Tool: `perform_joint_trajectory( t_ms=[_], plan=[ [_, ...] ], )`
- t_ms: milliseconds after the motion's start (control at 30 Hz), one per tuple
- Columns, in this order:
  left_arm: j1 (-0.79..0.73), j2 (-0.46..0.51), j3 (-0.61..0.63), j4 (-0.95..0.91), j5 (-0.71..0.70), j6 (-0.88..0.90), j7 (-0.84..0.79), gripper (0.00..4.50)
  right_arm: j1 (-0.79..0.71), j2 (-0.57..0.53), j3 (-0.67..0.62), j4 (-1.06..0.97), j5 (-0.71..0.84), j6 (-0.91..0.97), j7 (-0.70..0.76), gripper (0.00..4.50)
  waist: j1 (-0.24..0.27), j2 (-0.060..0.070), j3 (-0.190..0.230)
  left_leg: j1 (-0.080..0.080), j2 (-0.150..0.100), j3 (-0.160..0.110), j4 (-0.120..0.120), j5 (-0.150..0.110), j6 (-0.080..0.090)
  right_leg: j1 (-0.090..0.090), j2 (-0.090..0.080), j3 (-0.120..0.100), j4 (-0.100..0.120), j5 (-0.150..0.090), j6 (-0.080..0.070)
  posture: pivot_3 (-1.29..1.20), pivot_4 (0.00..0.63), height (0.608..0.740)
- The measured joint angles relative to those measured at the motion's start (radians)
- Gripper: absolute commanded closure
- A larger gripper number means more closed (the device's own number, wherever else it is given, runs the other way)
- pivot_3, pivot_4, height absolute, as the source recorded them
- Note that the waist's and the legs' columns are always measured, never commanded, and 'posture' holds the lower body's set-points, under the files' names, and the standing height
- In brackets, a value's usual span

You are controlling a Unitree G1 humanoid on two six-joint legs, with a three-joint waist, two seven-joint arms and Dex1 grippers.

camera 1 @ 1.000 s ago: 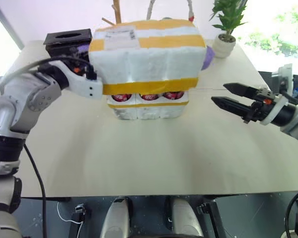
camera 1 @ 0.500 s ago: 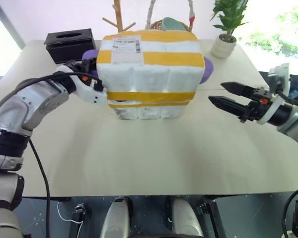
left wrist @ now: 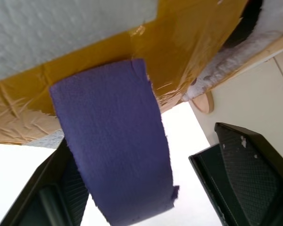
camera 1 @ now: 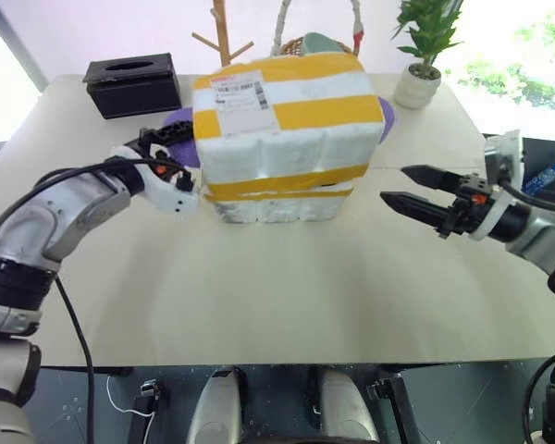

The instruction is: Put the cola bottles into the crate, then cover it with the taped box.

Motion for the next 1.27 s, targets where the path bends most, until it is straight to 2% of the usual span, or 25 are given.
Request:
perform_joint_trajectory(
  t_ms=[233,333,467,533,600,700,800,1000,1100,1267],
  plan=[
    [0.191,0.11,0.176,-0.09,-0.136,-0.112,0.076,0.75,-0.001,-0.003,0.003,0.019,-0.019,-0.003,0.031,0.0,-0.003,0.0,0.0,0.001,0.001,0.0,-0.001,0.0,0.0,0.0,0.0,0.0,0.0,0.0,0.0,0.0,0.15,0.736],
    [0.229,0.135,0.243,-0.091,-0.217,-0.154,0.082,0.75,0.005,-0.004,0.007,0.027,-0.032,-0.008,0.043,0.0,0.002,0.0,0.0,0.001,0.0,0.0,0.0,0.0,0.0,0.0,0.0,0.0,0.0,0.0,0.0,0.0,0.15,0.736],
    [0.258,0.137,0.293,-0.043,-0.427,-0.174,0.01,0.75,0.006,-0.002,0.009,0.032,-0.041,-0.017,0.053,0.0,0.003,0.0,0.0,0.001,0.0,0.0,0.0,0.0,0.0,0.0,0.0,0.0,0.0,0.0,0.0,0.0,0.15,0.736],
    [0.288,0.121,0.308,-0.029,-0.62,-0.114,-0.113,0.75,0.006,-0.002,0.012,0.04,-0.046,-0.021,0.06,0.0,0.0,0.001,0.0,0.001,0.0,0.0,0.0,0.0,0.0,0.0,0.0,0.0,0.0,0.0,0.0,0.0,0.15,0.736],
    [0.349,0.061,0.356,-0.097,-0.971,0.205,-0.295,0.75,0.007,-0.002,0.022,0.045,-0.056,-0.031,0.066,0.0,-0.004,0.002,-0.001,0.001,0.0,0.0,0.0,0.0,0.0,0.001,0.0,0.001,0.0,0.0,0.0,0.0,0.15,0.736],
    [0.435,0.049,0.443,-0.16,-1.434,0.717,-0.491,0.75,0.011,-0.003,0.024,0.048,-0.071,-0.034,0.074,0.0,-0.01,0.002,-0.001,0.001,0.001,-0.001,-0.001,0.0,0.0,0.0,0.001,0.0,0.0,0.0,0.0,0.0,0.15,0.736],
    [0.479,0.059,0.497,-0.219,-1.668,0.981,-0.621,0.75,0.01,-0.006,0.024,0.051,-0.081,-0.038,0.079,0.0,-0.005,0.002,-0.001,0.001,0.001,-0.001,0.0,0.0,0.0,0.0,0.001,0.0,0.0,0.0,0.0,0.0,0.15,0.736],
    [0.446,0.094,0.562,-0.212,-1.817,1.203,-0.763,0.75,-0.009,-0.015,0.033,0.077,-0.112,-0.057,0.091,0.0,-0.001,0.002,-0.001,0.002,0.0,-0.001,0.0,0.0,0.0,0.002,0.0,0.0,0.0,0.0,-0.001,0.0,0.15,0.736],
    [0.391,0.093,0.562,-0.168,-1.826,1.233,-0.795,0.75,-0.033,-0.015,0.039,0.089,-0.119,-0.057,0.093,0.0,-0.003,0.002,-0.001,0.002,0.001,-0.001,-0.001,0.0,0.0,0.002,0.001,0.0,0.0,0.0,-0.001,0.0,0.15,0.736],
    [0.381,0.092,0.561,-0.155,-1.804,1.238,-0.839,0.75,-0.037,-0.015,0.051,0.093,-0.127,-0.057,0.109,0.0,-0.004,0.002,-0.001,0.002,0.001,-0.001,-0.001,0.0,0.0,0.002,0.001,0.0,0.0,0.0,-0.001,0.0,0.15,0.736]
  ],
)
